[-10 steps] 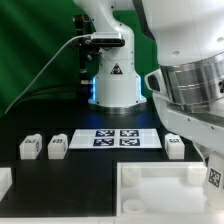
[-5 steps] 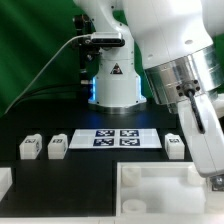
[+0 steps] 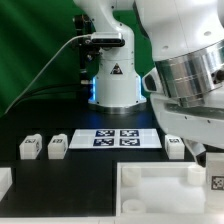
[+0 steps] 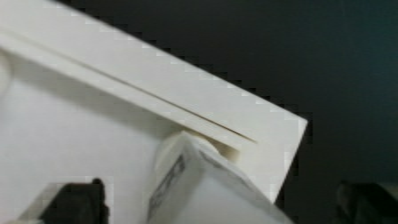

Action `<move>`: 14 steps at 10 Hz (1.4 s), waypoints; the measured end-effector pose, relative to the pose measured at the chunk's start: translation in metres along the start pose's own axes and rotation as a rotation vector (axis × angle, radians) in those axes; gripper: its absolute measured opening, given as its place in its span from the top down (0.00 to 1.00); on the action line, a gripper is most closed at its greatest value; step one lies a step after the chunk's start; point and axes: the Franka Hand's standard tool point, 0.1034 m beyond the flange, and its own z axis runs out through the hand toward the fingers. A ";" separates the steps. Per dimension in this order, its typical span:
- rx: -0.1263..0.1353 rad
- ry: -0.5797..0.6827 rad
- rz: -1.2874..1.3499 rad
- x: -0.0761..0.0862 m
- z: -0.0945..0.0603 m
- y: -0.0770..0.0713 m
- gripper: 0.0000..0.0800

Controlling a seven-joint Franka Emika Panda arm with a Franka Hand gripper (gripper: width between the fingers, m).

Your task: Assemble one leg

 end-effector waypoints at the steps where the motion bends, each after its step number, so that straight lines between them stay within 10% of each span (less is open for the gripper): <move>1: -0.002 -0.001 -0.090 0.000 0.001 0.001 0.19; 5: -0.086 0.065 -0.662 0.005 0.002 -0.007 0.19; 6: -0.078 0.072 -0.687 0.005 0.003 -0.007 0.19; 8: -0.074 0.070 -0.651 0.004 0.003 -0.007 0.52; 12: -0.061 0.078 -0.267 0.011 0.004 0.000 0.61; 14: 0.020 0.055 0.046 0.018 0.003 0.004 0.62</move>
Offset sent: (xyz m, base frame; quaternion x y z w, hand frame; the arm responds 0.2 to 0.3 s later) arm 0.0150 -0.0132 0.0003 -0.1039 0.1258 -0.4435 0.8813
